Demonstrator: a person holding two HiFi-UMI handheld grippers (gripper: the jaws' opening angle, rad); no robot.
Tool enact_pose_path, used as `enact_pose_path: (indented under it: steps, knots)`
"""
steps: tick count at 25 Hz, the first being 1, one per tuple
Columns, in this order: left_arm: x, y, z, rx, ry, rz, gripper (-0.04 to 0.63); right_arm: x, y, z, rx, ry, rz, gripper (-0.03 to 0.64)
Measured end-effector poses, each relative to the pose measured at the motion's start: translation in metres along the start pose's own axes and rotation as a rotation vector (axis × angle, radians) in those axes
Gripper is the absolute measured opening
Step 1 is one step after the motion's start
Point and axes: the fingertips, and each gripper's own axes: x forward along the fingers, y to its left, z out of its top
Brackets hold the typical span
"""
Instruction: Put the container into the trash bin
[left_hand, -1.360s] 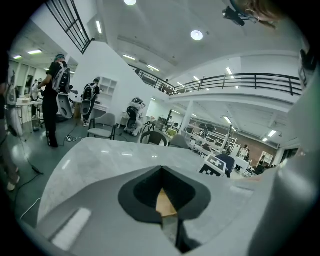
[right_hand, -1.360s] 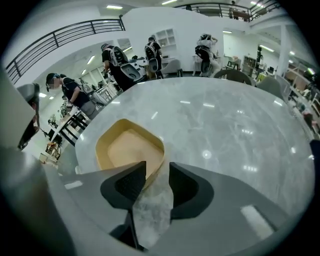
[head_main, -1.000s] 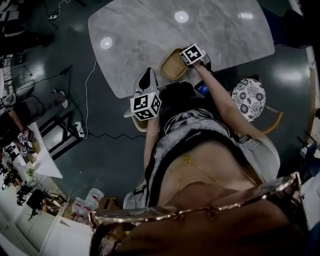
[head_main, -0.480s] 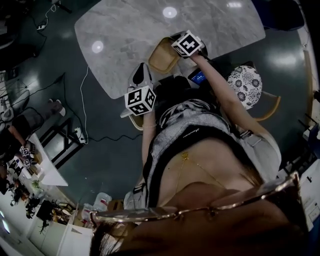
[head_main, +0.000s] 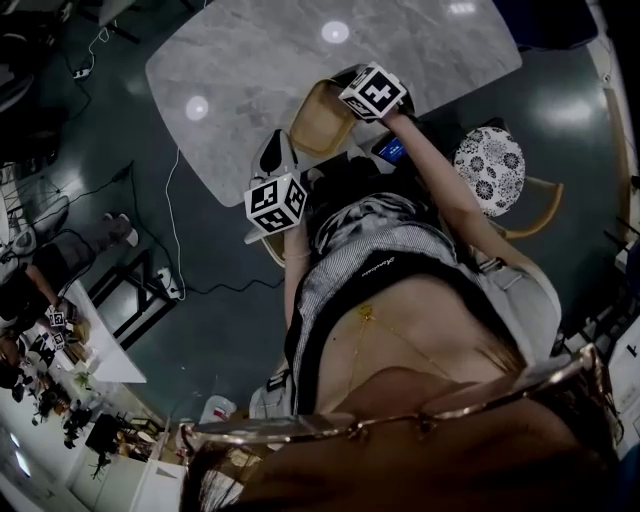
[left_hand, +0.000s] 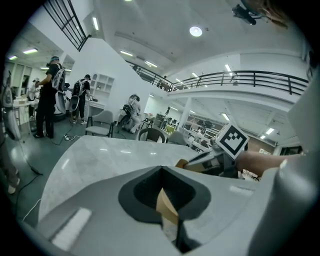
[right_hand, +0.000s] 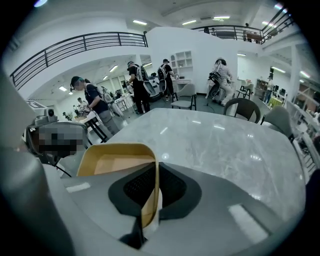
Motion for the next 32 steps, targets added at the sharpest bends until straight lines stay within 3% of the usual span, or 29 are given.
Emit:
enact_pose_path:
  steps: [8,18,32]
  knots:
    - [-0.002,-0.010,0.006,0.020,-0.013,-0.001,0.001,-0.032,-0.002,0.016,0.016,-0.081,-0.001,0.034]
    - [-0.006,-0.031,0.029,0.058,-0.062,-0.030,0.000,-0.056,-0.012,0.012,0.028,-0.107,-0.044,0.034]
    - [-0.010,-0.043,0.030,0.056,-0.081,0.028,0.000,-0.080,-0.018,0.013,0.005,-0.152,-0.008,0.034]
